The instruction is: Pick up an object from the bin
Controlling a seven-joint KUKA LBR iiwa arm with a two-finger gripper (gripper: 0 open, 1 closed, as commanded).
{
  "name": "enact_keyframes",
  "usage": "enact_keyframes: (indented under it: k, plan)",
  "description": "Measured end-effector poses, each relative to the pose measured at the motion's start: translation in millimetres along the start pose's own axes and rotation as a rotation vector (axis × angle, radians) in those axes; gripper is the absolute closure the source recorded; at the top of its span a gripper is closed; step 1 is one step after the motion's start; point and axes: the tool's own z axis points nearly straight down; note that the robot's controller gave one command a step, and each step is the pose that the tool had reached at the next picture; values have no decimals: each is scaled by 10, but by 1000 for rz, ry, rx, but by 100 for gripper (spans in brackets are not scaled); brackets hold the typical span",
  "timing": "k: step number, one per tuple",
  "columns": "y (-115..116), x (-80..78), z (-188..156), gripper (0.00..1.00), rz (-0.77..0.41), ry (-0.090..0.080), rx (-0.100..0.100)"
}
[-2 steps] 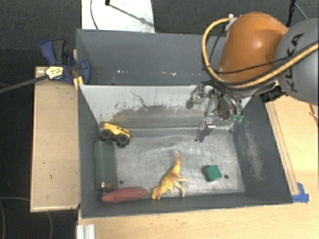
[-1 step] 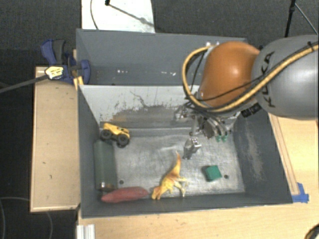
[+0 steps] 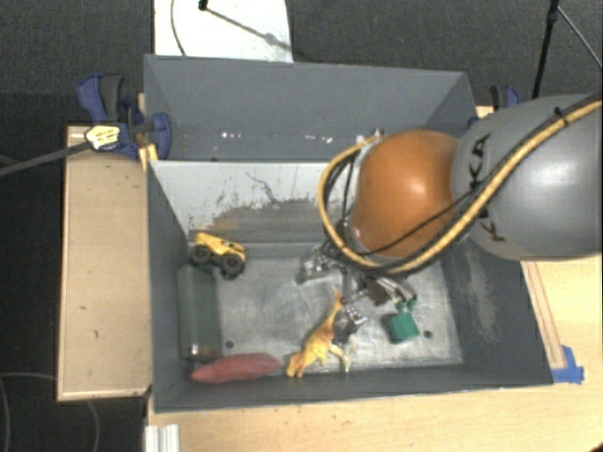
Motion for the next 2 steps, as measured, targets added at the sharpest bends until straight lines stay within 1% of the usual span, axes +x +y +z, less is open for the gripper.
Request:
enact_keyframes:
  k: [1, 2]
  plan:
    - [38, 256, 199, 0, -103, 0, 0]
    - [21, 289, 672, 0, -418, 0, 0]
